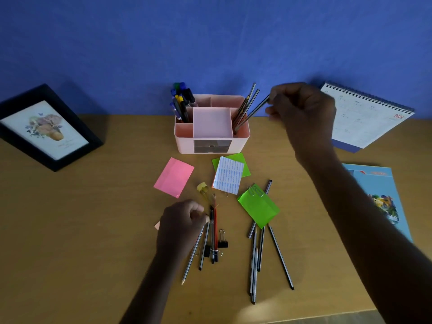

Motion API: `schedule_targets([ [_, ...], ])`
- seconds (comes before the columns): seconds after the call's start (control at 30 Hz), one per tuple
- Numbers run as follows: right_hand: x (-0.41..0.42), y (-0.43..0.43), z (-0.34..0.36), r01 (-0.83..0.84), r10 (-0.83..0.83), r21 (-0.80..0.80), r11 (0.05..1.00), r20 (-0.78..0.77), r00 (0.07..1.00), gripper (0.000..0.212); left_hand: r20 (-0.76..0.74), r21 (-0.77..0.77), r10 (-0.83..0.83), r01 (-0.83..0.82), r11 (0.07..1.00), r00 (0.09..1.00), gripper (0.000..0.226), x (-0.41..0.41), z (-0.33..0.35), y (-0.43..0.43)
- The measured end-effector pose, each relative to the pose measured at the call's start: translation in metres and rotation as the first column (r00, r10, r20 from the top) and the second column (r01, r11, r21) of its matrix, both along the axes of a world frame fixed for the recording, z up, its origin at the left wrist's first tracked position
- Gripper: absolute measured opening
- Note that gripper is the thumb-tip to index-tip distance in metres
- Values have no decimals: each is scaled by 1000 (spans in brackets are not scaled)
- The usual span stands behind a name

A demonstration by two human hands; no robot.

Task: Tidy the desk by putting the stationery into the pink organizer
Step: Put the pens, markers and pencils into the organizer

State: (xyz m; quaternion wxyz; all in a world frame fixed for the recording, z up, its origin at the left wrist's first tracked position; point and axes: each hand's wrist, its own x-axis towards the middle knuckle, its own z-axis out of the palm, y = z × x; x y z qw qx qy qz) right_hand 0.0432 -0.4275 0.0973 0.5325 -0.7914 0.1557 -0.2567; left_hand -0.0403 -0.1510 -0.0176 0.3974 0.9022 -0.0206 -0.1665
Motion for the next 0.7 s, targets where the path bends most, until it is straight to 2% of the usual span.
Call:
schedule_targets([
  [0.13, 25, -7, -11, 40, -43, -155, 987, -14, 999, 12, -21, 36, 18, -17, 999, 1000, 15, -9, -10, -5],
  [0.23, 40, -4, -32, 27, -50, -317, 948, -66, 997, 14, -13, 70, 16, -15, 997, 1000, 12, -11, -15, -8],
  [0.33, 48, -2, -51, 6, -57, -408, 913, -113, 992, 18, -16, 84, 23, -21, 996, 1000, 9, -11, -15, -8],
  [0.53, 55, 4, -76, -9, -87, -437, 900, -200, 976, 23, -55, 149, 60, -51, 988, 997, 9, -8, -10, -14],
  [0.7, 63, 2, -80, 43, -132, -397, 917, -199, 971, 21, -79, 85, 71, -64, 994, 994, 18, -8, -3, -13],
])
